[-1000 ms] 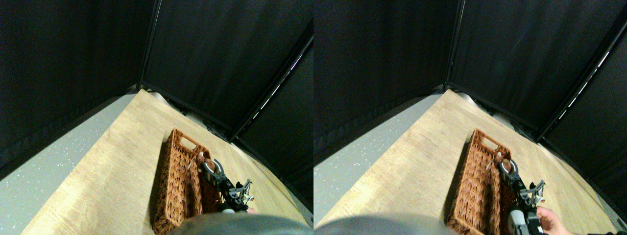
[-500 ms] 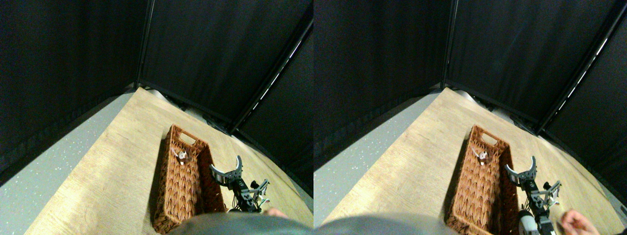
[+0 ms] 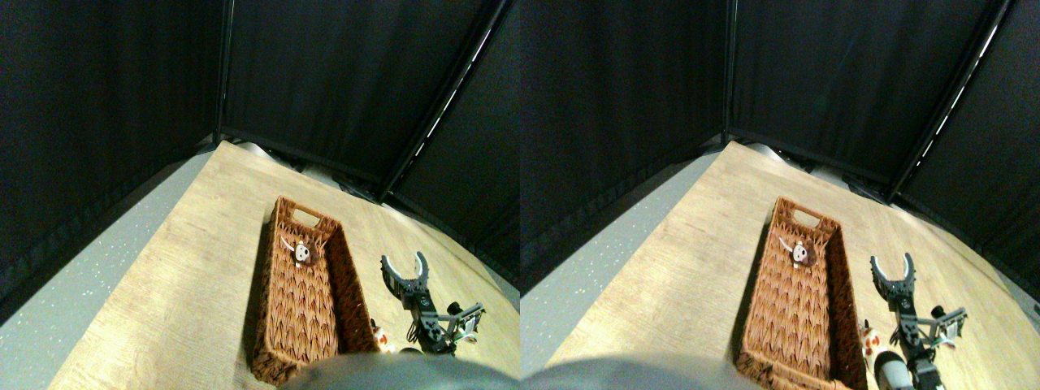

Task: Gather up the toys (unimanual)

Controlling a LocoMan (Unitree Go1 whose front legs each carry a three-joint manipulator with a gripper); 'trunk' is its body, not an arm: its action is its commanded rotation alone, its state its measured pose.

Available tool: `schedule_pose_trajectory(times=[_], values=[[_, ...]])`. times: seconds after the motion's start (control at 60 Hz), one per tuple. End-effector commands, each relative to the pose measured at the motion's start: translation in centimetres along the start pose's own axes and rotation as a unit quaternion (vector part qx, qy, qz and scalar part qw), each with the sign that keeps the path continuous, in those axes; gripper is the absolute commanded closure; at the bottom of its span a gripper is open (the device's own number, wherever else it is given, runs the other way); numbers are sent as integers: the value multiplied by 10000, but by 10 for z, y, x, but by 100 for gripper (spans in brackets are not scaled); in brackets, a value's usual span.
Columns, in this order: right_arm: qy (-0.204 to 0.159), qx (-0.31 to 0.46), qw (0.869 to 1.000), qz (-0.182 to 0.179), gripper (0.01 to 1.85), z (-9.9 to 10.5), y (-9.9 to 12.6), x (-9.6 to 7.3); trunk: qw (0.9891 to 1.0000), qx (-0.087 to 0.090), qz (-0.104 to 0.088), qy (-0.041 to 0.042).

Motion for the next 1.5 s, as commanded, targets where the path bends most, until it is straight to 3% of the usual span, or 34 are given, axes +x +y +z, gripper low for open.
schedule_pose_trajectory(times=[0.017,0.25,0.333,0.55,0.733,1.017,1.167,1.3,1.5], values=[[-94,-13,9999,81,143,65,-35,4,9990,259,-333,157],[48,235,9995,-216,130,66,-69,-9,9984,320,-378,275],[145,506,9973,-506,126,64,-82,-12,9983,311,-370,311],[542,530,9926,-952,117,59,-107,-12,9986,256,-330,327],[922,824,9843,-1260,113,56,-104,-11,9989,171,-285,321],[1185,944,9817,-1153,113,53,-88,-18,9991,70,-251,322],[1105,882,9841,-1072,114,47,-79,-30,9992,40,-240,314],[1117,803,9872,-801,115,37,-82,-40,9992,11,-246,315],[1171,789,9867,-812,115,24,-86,-51,9993,-11,-240,291]])
